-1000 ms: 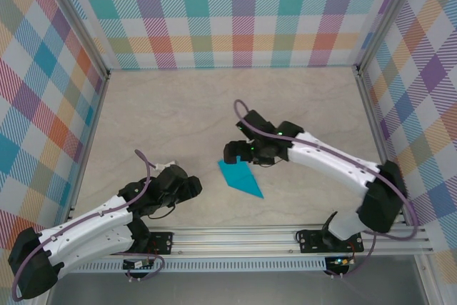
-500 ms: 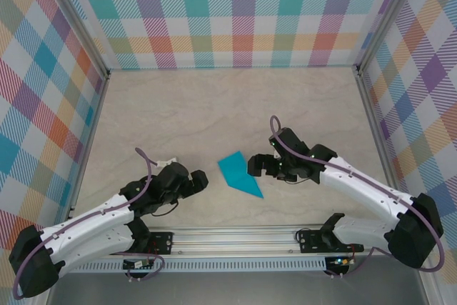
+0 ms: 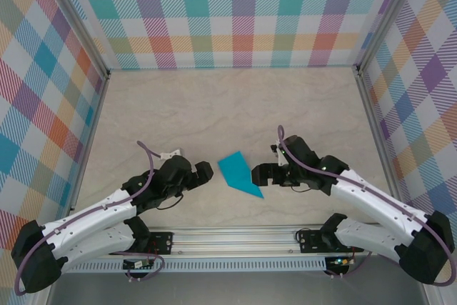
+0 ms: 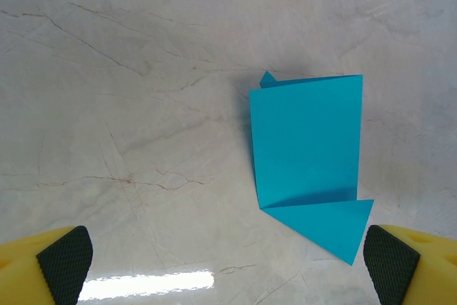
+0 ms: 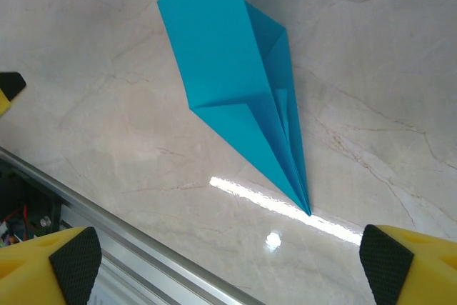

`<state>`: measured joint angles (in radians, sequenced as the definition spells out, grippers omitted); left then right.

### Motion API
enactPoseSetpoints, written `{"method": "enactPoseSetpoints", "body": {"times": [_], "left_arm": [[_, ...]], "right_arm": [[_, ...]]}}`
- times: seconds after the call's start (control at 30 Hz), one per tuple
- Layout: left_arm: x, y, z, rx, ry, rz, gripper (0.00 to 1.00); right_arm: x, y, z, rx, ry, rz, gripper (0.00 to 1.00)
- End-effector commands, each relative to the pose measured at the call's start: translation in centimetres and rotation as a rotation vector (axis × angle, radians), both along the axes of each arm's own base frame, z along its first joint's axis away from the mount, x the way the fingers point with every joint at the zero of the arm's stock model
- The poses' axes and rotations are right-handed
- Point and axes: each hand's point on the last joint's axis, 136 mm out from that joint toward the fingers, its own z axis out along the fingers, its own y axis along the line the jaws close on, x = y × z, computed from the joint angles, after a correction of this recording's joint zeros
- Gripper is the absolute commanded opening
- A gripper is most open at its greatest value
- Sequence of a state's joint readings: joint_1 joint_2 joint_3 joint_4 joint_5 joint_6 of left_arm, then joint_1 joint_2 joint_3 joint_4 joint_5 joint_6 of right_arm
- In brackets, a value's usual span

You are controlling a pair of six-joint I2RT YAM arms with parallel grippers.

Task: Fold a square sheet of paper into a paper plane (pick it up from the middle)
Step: Rotate the paper at the bottom-center of the table.

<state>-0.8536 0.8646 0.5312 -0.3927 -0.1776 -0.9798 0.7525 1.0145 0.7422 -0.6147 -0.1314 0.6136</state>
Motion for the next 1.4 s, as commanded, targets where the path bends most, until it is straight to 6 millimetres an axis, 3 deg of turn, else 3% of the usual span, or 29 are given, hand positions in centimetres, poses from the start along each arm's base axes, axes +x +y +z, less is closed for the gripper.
{"method": "enactPoseSetpoints", "body": {"times": [0.0,0.27,0.33,0.43,0.63,0.77,1.1,1.3,1.37], "left_arm": [[0.1,0.4,0.6,0.003,-0.035,0.005,1.00],[0.5,1.2,0.2,0.015,-0.062,0.045,1.00],[0.4,1.2,0.0,0.009,-0.057,0.045,1.00],[0.3,1.2,-0.2,-0.034,-0.070,0.059,1.00],[0.3,1.0,0.8,-0.126,-0.120,0.068,1.00],[0.2,1.7,1.2,-0.082,-0.124,0.073,1.00],[0.0,0.8,0.8,-0.057,-0.075,0.030,1.00],[-0.1,-0.1,-0.5,-0.085,-0.026,0.027,1.00],[-0.2,-0.4,-0.6,-0.083,-0.016,0.017,1.00]], "right_arm": [[0.3,1.2,0.6,0.040,0.007,0.074,0.94],[3.9,-0.1,-1.1,0.110,0.055,0.027,0.85],[4.3,1.0,-0.9,0.153,0.056,0.081,0.85],[6.0,1.9,-2.4,0.118,0.094,0.095,0.77],[8.7,4.1,-4.6,0.112,0.138,0.149,0.71],[9.4,5.3,-5.6,0.123,0.194,0.187,0.68],[8.9,7.0,-7.2,0.197,0.304,0.246,0.61],[9.2,7.9,-7.8,0.228,0.342,0.262,0.45],[9.7,7.5,-8.4,0.198,0.338,0.231,0.35]]}}
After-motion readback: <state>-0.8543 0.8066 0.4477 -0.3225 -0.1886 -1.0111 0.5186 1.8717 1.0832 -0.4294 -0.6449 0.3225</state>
